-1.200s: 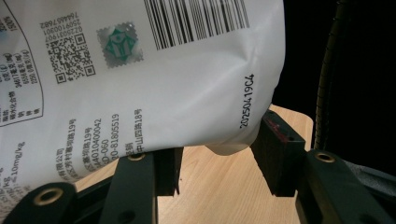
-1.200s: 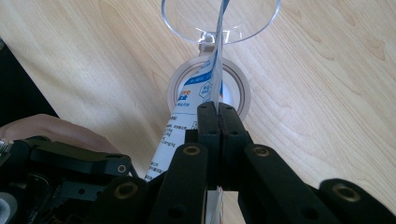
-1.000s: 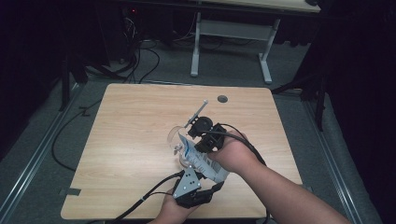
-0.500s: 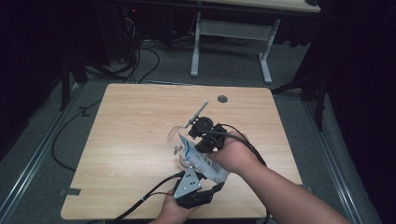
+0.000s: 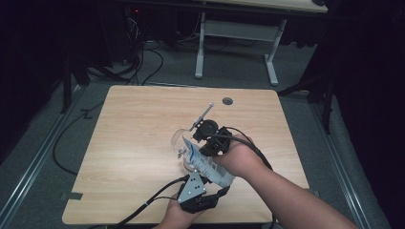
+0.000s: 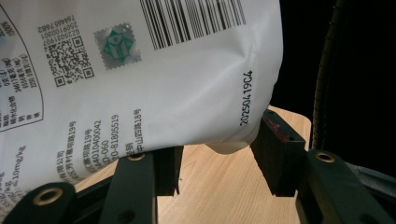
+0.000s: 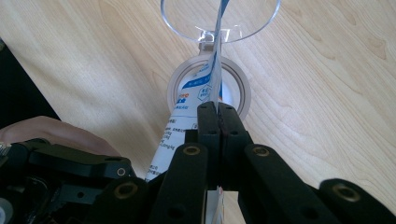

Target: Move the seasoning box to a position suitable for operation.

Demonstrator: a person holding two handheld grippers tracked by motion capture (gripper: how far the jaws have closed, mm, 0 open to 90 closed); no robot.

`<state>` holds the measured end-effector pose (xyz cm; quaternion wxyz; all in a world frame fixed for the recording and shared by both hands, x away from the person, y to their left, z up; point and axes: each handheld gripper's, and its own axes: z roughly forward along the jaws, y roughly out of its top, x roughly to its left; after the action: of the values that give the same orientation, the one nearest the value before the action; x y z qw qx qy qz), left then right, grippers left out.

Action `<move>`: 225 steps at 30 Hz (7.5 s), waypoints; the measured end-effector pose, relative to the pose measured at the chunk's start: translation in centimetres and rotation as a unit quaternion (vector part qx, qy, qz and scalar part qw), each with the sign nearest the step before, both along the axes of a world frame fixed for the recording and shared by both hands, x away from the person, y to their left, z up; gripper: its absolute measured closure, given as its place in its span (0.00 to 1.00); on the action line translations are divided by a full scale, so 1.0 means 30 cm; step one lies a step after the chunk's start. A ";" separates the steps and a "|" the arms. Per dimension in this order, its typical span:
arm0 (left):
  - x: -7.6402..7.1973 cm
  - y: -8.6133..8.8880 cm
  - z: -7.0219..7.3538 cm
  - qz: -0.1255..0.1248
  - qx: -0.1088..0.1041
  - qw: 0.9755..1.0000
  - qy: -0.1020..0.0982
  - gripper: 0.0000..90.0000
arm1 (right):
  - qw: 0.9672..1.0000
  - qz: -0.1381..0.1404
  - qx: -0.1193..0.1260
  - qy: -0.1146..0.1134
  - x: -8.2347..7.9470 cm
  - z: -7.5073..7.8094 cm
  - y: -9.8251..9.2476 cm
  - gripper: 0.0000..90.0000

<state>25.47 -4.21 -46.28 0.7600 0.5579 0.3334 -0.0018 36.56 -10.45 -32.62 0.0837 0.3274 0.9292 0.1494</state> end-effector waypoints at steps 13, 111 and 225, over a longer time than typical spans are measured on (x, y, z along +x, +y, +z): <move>0.000 0.000 0.001 0.000 -0.002 1.000 -0.001 0.61 | 1.000 -0.001 0.000 0.000 0.000 0.000 0.000 1.00; -0.021 0.047 -0.110 -0.016 0.019 1.000 0.006 0.62 | 1.000 -0.021 0.008 0.018 -0.037 -0.013 -0.045 1.00; 0.224 0.504 -0.217 0.141 0.020 0.988 0.066 0.57 | 0.995 -0.097 0.027 0.019 0.004 -0.078 -0.224 1.00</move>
<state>32.18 10.90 -52.78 0.7177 0.5192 0.4580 0.0747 36.67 -17.18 -34.97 0.0708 0.4209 0.8902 0.1593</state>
